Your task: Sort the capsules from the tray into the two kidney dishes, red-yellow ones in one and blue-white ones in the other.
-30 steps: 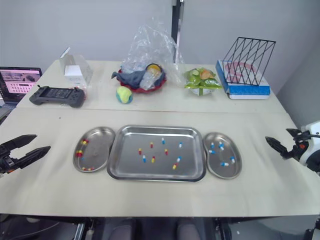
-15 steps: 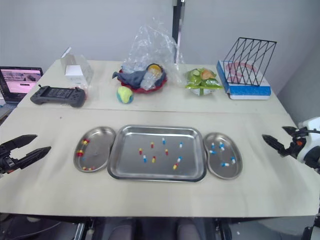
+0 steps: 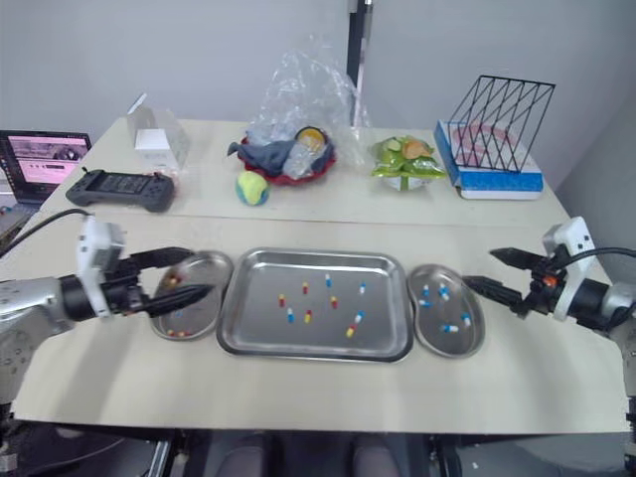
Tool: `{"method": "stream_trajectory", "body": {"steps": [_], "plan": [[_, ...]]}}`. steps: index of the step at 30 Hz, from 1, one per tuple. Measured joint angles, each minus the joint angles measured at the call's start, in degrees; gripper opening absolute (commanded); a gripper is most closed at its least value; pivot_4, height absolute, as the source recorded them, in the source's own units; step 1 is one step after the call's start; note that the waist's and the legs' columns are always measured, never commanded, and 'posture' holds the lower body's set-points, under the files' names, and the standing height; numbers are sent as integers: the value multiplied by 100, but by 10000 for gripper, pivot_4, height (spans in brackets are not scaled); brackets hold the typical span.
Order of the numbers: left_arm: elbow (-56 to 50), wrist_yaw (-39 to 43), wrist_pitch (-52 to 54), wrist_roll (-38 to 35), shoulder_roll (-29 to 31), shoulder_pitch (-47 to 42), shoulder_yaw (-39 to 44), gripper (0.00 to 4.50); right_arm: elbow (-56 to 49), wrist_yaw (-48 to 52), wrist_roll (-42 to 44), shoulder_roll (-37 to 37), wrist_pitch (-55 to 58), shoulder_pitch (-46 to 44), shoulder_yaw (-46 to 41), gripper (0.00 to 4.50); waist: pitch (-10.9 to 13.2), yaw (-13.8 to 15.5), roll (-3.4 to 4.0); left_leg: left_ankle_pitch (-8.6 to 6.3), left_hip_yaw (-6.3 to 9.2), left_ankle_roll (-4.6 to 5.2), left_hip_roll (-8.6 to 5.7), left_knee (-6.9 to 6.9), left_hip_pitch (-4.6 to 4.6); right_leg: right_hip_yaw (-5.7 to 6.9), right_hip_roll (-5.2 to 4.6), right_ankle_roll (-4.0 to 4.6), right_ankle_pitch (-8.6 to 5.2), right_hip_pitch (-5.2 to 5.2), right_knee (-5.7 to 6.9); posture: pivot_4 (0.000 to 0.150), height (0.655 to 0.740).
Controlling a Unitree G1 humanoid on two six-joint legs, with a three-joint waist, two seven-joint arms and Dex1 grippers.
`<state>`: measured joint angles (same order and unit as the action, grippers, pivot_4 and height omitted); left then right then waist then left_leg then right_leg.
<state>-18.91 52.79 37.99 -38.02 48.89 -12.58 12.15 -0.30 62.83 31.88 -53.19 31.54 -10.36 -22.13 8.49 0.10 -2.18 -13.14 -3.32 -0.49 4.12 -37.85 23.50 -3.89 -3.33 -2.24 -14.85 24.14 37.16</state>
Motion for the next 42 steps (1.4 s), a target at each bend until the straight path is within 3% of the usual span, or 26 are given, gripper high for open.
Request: {"method": "stream_trajectory", "body": {"steps": [6, 10, 11, 15, 23, 29, 42], "plan": [[-340, -1523, 1172, 112, -774, -969, -667, 45000, -542, -129, 116, -34, 273, 40, -32, 44738, 0, 35, 0, 0, 11, 1, -16, -5, 2, -5, -5, -9, 4, -8, -5, 1500, 7334], [-799, -2923, 2237, -89, -2274, -895, -948, 45000, -611, -161, 323, -171, 606, -275, -24, 44738, -1, 53, 0, 0, 20, 1, -20, -17, 16, -8, -8, -19, 6, -4, -5, 1500, 7334], [-816, -3139, 2407, -121, -2390, -872, -978, 45000, -640, -163, 327, -194, 647, -301, -22, 44738, 0, 53, 0, 1, 27, 2, -19, -17, 17, -5, -4, -19, 6, -2, -3, 1500, 7334], [-1179, -3754, 2715, -15, -2605, -860, -1002, 45000, -635, -185, 321, -206, 679, -305, 32, 44738, -2, 40, 3, 1, 30, 2, -22, -17, 11, -8, -4, -18, 6, -8, -3, 1500, 7334], [-1234, -4122, 2627, 546, -2670, -714, -1411, 45000, -637, -214, 320, -205, 759, -322, 105, 44738, -2, 59, 3, 1, 32, 2, -28, -19, 13, -9, -6, -19, 6, -10, -5, 1500, 7334], [-1170, -4218, 2437, 902, -2815, -574, -1792, 27222, -647, -258, 317, -206, 755, -282, 102, 45000, -2, 58, 3, 1, 33, 2, -28, -19, 13, -9, -6, -18, 6, -11, -5, 1500, 7334], [-926, -4360, 2435, 1392, -2993, -545, -1946, 27222, -715, -332, 308, -205, 724, -116, 68, 45000, -2, 59, 3, 1, 34, 2, -29, -19, 14, -9, -6, -19, 6, -12, -5, 1500, 7334]]}}
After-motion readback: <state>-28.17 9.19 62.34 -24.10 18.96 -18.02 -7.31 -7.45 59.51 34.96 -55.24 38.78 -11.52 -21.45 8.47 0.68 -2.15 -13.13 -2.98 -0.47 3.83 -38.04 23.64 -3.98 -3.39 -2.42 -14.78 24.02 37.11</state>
